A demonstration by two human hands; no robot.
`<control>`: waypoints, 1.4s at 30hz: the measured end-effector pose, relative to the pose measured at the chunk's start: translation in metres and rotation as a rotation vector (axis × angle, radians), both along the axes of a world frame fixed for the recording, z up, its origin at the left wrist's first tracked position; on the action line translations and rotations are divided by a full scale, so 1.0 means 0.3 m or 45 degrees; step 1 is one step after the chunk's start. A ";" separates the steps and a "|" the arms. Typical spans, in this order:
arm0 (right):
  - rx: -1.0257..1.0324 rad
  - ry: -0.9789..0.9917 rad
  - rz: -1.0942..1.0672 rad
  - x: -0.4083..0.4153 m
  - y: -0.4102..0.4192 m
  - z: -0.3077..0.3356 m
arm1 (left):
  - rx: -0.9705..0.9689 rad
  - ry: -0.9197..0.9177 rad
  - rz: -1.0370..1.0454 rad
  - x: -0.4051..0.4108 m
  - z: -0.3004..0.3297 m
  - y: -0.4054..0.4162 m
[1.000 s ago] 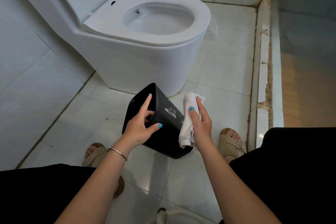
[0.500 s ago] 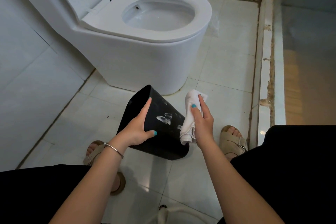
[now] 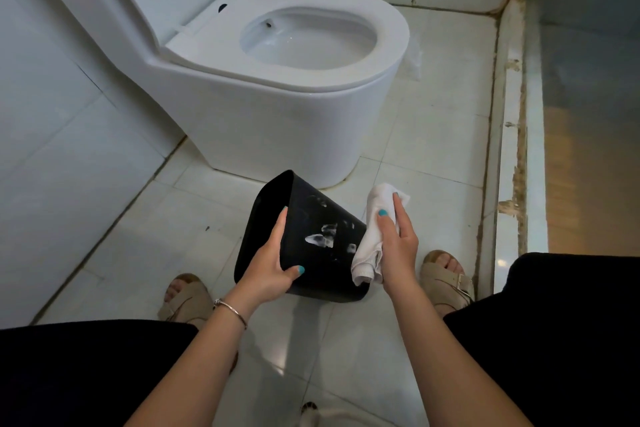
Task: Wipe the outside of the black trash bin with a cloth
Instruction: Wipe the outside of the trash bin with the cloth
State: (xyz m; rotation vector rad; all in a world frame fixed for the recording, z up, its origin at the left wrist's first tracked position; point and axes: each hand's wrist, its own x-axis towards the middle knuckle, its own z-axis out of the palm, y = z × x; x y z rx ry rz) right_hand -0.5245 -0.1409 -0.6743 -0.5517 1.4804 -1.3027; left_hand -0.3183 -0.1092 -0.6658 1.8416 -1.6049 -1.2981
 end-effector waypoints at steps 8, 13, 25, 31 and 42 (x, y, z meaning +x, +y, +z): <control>0.025 0.030 -0.046 -0.015 -0.007 -0.033 | 0.009 -0.095 -0.119 0.000 0.001 -0.021; 0.135 0.011 -0.039 0.005 0.018 -0.085 | 0.008 -0.067 -0.105 -0.010 -0.010 -0.022; 0.262 0.346 0.183 0.022 0.055 -0.212 | 0.002 -0.054 0.058 0.010 -0.018 -0.024; 0.276 0.701 0.553 0.006 0.068 -0.260 | 0.034 0.019 0.144 0.051 -0.046 -0.015; 0.339 1.055 0.843 0.054 0.033 -0.267 | 0.075 0.031 0.231 0.016 -0.058 -0.030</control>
